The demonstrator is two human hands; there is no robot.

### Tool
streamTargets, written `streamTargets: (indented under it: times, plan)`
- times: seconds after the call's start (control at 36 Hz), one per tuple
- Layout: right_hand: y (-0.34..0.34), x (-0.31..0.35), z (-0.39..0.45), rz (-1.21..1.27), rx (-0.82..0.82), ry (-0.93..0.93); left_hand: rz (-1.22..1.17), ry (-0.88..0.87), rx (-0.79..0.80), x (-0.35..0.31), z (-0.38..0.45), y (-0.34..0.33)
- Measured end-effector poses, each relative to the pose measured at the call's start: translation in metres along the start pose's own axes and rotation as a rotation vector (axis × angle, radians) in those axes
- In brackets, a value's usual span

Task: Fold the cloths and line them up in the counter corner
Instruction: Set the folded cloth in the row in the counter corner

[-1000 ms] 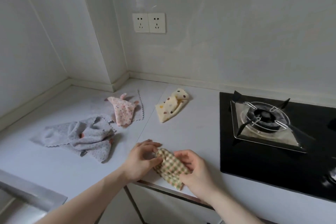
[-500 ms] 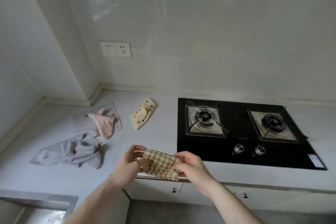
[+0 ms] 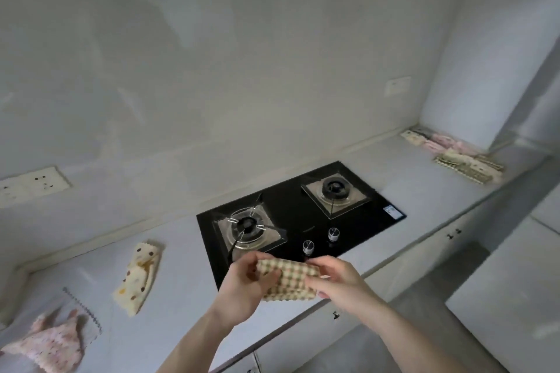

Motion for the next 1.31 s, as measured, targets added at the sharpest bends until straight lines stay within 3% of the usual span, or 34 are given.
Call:
streamTargets:
  times: [0.25, 0.53, 0.86, 1.31]
  plan:
    - [0.143, -0.026, -0.009, 0.038, -0.227, 0.033, 0.155, -0.047, 0.194, -0.043, 0.067, -0.13]
    - [0.317, -0.05, -0.005, -0.022, -0.288, 0.031, 0.167, -0.006, 0.134, -0.087, 0.122, -0.278]
    - [0.444, -0.059, 0.054, -0.034, -0.232, 0.033, 0.253, 0.0, 0.043, -0.129, 0.204, -0.372]
    - [0.622, -0.078, 0.158, -0.061, -0.448, -0.122, 0.485, -0.086, 0.179, -0.188, 0.408, -0.51]
Point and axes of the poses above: each hand's wrist, its own z-axis towards the middle knuckle, its own y-axis out of the back of the hand, x = y × z, the point moved 9 cm from there along z, towards the middle knuckle, and after that the axes turned 4 degrees about y, right-handed, at the moved point
